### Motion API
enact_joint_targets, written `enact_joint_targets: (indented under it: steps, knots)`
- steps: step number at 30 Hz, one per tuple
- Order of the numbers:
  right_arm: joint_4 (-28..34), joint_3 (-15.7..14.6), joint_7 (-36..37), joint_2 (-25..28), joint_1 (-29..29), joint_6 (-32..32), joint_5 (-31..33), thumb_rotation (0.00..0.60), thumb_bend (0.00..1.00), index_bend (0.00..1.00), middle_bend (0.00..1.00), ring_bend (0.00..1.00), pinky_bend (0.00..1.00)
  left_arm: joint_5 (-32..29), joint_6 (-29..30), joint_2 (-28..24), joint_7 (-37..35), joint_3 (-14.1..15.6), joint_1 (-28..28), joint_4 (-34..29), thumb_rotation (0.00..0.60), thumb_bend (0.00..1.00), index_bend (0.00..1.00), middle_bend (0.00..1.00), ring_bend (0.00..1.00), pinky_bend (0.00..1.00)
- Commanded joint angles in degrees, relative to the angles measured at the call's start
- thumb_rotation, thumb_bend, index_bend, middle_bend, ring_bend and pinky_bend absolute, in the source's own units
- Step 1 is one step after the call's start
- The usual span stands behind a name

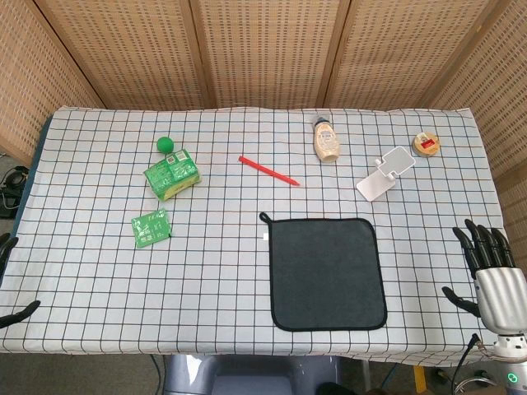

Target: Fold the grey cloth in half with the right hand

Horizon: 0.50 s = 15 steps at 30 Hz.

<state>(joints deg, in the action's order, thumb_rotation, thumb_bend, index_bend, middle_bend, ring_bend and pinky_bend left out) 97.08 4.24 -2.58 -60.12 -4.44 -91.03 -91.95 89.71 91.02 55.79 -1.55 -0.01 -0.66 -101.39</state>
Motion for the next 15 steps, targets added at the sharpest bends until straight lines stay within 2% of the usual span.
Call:
enact_joint_targets:
  steps: [1, 8, 13, 15]
  knots:
    - [0.29, -0.28, 0.33, 0.21, -0.05, 0.47, -0.10, 0.600, 0.00, 0.01, 0.00, 0.00, 0.00, -0.10, -0.15, 0.00, -0.04, -0.01, 0.03, -0.04, 0.600, 0.00, 0.00, 0.00, 0.00, 0.00]
    - [1.15, -2.49, 1.51, 0.68, -1.16, 4.36, -1.97, 0.600, 0.00, 0.04, 0.00, 0.00, 0.00, -0.09, -1.05, 0.01, -0.39, 0.16, 0.36, -0.32, 0.600, 0.00, 0.00, 0.00, 0.00, 0.00]
    - [0.11, -5.64, 2.50, 0.46, -5.00, 12.14, -6.56, 0.600, 0.00, 0.09, 0.00, 0.00, 0.00, 0.13, -1.37, 0.32, -0.70, -0.11, 0.82, -0.20, 0.600, 0.00, 0.00, 0.00, 0.00, 0.00]
    - [-0.07, -7.10, 2.34, 0.19, -7.75, 17.31, -8.72, 0.600, 0.00, 0.14, 0.00, 0.00, 0.00, -0.56, -2.29, 0.45, -0.75, -0.21, 1.18, -0.03, 0.600, 0.00, 0.00, 0.00, 0.00, 0.00]
